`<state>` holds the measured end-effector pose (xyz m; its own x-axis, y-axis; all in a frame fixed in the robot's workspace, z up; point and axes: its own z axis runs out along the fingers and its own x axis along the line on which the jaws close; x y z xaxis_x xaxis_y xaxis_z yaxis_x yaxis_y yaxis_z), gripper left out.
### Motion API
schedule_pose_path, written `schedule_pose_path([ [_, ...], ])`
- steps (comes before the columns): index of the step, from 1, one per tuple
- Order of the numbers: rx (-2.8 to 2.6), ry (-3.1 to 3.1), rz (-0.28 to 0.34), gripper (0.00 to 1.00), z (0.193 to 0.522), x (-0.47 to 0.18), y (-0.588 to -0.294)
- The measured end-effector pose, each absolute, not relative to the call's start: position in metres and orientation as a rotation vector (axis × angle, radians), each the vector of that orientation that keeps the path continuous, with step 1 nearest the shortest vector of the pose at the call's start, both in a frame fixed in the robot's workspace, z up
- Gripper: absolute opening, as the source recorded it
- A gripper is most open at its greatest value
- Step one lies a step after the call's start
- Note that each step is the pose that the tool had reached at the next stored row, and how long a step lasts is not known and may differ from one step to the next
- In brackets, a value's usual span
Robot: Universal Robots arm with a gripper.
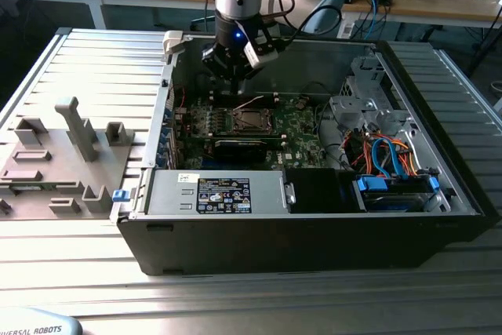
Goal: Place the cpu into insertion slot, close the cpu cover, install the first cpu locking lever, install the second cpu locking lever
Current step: 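Install the first cpu locking lever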
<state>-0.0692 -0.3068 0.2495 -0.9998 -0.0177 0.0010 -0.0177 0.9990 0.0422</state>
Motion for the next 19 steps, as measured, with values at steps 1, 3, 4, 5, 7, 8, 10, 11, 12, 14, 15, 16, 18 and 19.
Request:
schedule_pose_path([
  [1, 0.028, -3.139, -0.066, 0.11, 0.2490, -0.0692, -0.3065],
  [3, 0.028, -3.139, -0.066, 0.11, 0.2482, -0.0692, -0.3058],
  [4, 0.028, -3.139, -0.066, 0.11, 0.2478, -0.0692, -0.3054],
  [5, 0.028, -3.139, -0.066, 0.11, 0.2475, -0.0692, -0.3052],
  [7, 0.028, -3.139, -0.066, 0.11, 0.2467, -0.0692, -0.3047],
  [8, 0.028, -3.139, -0.066, 0.11, 0.2464, -0.0692, -0.3045],
  [10, 0.028, -3.139, -0.066, 0.11, 0.2459, -0.0692, -0.3041],
  [11, 0.028, -3.139, -0.066, 0.11, 0.2457, -0.0692, -0.3039],
  [12, 0.028, -3.139, -0.066, 0.11, 0.2455, -0.0692, -0.3036],
  [14, 0.028, -3.139, -0.066, 0.11, 0.2452, -0.0692, -0.3032],
  [15, 0.028, -3.139, -0.066, 0.11, 0.2449, -0.0692, -0.3029],
  [16, 0.028, -3.139, -0.066, 0.11, 0.2448, -0.0692, -0.3027],
  [18, 0.028, -3.139, -0.066, 0.11, 0.2444, -0.0692, -0.3023],
  [19, 0.028, -3.139, -0.066, 0.11, 0.2443, -0.0692, -0.3021],
])
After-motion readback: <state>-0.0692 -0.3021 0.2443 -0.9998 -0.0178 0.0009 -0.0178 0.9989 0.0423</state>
